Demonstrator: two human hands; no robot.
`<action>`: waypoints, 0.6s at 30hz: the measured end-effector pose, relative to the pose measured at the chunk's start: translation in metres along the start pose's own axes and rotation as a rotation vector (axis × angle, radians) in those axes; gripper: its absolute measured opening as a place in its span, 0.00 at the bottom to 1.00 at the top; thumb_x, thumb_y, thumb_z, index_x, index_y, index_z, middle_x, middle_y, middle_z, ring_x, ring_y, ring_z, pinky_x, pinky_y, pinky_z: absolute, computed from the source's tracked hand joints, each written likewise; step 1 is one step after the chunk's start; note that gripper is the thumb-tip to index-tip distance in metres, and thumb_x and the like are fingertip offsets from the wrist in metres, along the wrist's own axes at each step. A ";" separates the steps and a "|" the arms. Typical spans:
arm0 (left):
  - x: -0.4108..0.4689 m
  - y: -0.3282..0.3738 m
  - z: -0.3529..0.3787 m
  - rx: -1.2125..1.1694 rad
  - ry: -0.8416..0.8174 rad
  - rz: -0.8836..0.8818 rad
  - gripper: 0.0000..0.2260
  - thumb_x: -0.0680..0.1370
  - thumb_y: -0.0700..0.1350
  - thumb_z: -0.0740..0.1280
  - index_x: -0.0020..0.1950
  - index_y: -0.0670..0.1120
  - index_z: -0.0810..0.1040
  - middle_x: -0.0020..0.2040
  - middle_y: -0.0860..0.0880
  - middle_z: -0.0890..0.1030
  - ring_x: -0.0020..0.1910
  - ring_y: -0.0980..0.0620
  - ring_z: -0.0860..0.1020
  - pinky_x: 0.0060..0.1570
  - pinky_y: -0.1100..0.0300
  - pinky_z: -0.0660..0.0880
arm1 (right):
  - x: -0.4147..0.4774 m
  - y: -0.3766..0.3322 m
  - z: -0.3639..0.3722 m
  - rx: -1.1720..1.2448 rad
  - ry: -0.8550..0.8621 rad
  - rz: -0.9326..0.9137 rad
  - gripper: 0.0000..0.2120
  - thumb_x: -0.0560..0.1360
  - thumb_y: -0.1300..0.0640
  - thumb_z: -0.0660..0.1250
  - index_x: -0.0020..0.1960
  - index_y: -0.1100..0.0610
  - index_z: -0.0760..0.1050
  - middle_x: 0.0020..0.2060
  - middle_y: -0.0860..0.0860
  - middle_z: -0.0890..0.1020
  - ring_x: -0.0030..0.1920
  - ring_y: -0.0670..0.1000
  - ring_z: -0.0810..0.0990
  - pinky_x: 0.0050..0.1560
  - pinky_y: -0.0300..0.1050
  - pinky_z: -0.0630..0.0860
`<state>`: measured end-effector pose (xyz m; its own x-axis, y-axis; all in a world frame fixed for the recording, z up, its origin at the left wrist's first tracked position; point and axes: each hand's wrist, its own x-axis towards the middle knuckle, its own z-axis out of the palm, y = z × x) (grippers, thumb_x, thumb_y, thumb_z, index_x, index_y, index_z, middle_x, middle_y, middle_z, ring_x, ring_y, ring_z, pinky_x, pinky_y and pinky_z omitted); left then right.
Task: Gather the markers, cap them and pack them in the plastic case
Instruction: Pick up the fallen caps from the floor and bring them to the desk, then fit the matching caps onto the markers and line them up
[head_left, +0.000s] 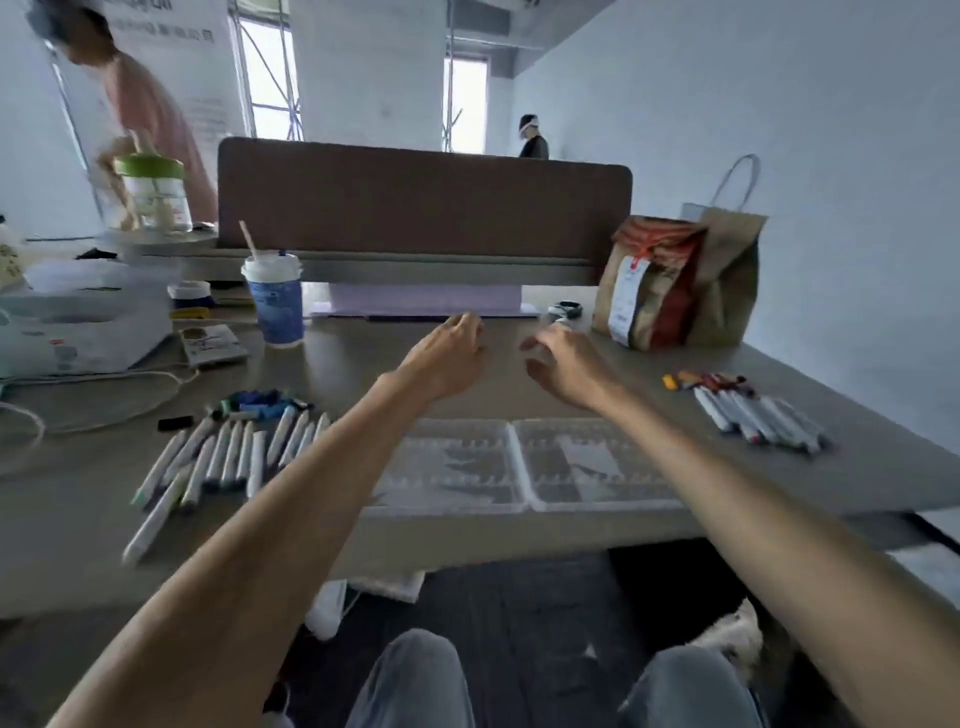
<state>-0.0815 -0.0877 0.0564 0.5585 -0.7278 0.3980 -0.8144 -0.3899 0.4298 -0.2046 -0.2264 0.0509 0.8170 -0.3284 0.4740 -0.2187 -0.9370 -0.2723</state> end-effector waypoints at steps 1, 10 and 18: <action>0.005 0.025 0.015 -0.010 -0.029 0.042 0.13 0.79 0.45 0.59 0.61 0.41 0.70 0.62 0.41 0.75 0.60 0.40 0.73 0.54 0.53 0.69 | -0.014 0.020 -0.014 -0.010 0.014 0.034 0.12 0.75 0.60 0.67 0.57 0.61 0.80 0.56 0.61 0.80 0.57 0.60 0.78 0.55 0.47 0.72; 0.043 0.206 0.154 -0.064 -0.277 0.196 0.16 0.80 0.47 0.59 0.66 0.43 0.70 0.66 0.40 0.73 0.64 0.41 0.71 0.61 0.51 0.68 | -0.122 0.190 -0.096 -0.043 0.085 0.351 0.04 0.72 0.58 0.69 0.46 0.55 0.81 0.42 0.56 0.81 0.45 0.58 0.81 0.44 0.49 0.75; 0.073 0.236 0.224 -0.060 -0.299 0.061 0.15 0.78 0.47 0.59 0.63 0.45 0.72 0.60 0.43 0.78 0.60 0.42 0.73 0.58 0.50 0.72 | -0.131 0.291 -0.107 0.053 0.126 0.447 0.11 0.77 0.61 0.65 0.58 0.57 0.81 0.54 0.56 0.81 0.51 0.54 0.79 0.45 0.39 0.73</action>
<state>-0.2677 -0.3593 0.0055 0.4303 -0.8860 0.1727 -0.8294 -0.3126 0.4631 -0.4324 -0.4691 -0.0004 0.5769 -0.7136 0.3975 -0.5041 -0.6939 -0.5141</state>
